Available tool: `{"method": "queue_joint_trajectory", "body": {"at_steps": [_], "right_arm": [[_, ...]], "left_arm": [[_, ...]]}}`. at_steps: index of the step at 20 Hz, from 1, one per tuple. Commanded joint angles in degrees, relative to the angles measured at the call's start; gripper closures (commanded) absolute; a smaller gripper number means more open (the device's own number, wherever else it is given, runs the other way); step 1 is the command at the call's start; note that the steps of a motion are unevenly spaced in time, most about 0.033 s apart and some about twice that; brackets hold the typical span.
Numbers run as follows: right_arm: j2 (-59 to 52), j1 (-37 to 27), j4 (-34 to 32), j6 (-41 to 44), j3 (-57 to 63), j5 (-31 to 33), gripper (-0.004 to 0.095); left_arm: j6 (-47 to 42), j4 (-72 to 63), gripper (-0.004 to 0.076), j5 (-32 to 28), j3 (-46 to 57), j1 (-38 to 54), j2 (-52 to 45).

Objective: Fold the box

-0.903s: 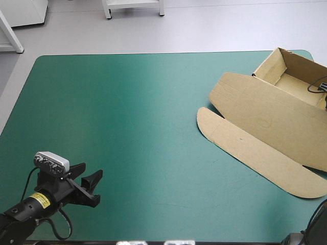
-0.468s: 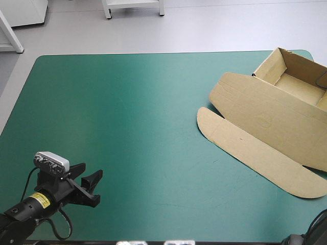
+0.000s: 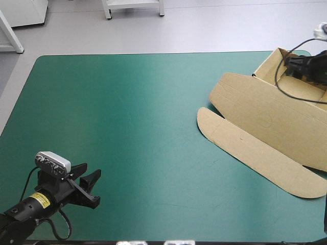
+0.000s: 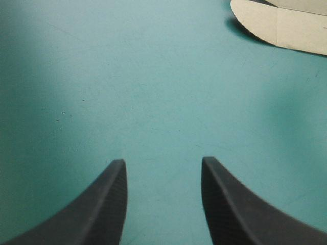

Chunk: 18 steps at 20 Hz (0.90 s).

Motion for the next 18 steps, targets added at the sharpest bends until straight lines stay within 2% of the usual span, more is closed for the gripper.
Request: {"method": "queue_joint_trajectory", "body": {"at_steps": [1,4,7,10,13,18], "right_arm": [[-8.49,8.13,1.41,-1.05,5.02,-4.35,0.0353],[-14.33,16.13,0.96,-1.05,11.98,-8.64,0.0353],[-22.19,26.12,-1.69,-0.30,23.45,-18.09,0.0353],[-31.31,35.23,-1.42,-0.63,39.14,-26.54,0.0353],[-38.87,39.13,-1.80,-2.22,51.12,-34.87,0.0355],[-50.08,39.63,-2.06,-4.67,71.29,-46.77,0.0355]], "left_arm": [[0.11,-1.01,0.0420,-4.63,-1.55,-0.27,0.19],[0.11,-1.01,0.0426,-5.34,-1.55,-0.27,0.19],[0.11,-1.01,0.0426,-6.64,-1.09,-0.27,0.19],[0.11,-2.86,0.0426,-7.05,0.14,-0.27,0.19],[1.54,-4.44,0.0426,-9.40,2.72,-0.27,0.19],[8.31,-11.87,0.0426,-13.51,7.20,-0.27,0.19]]}}
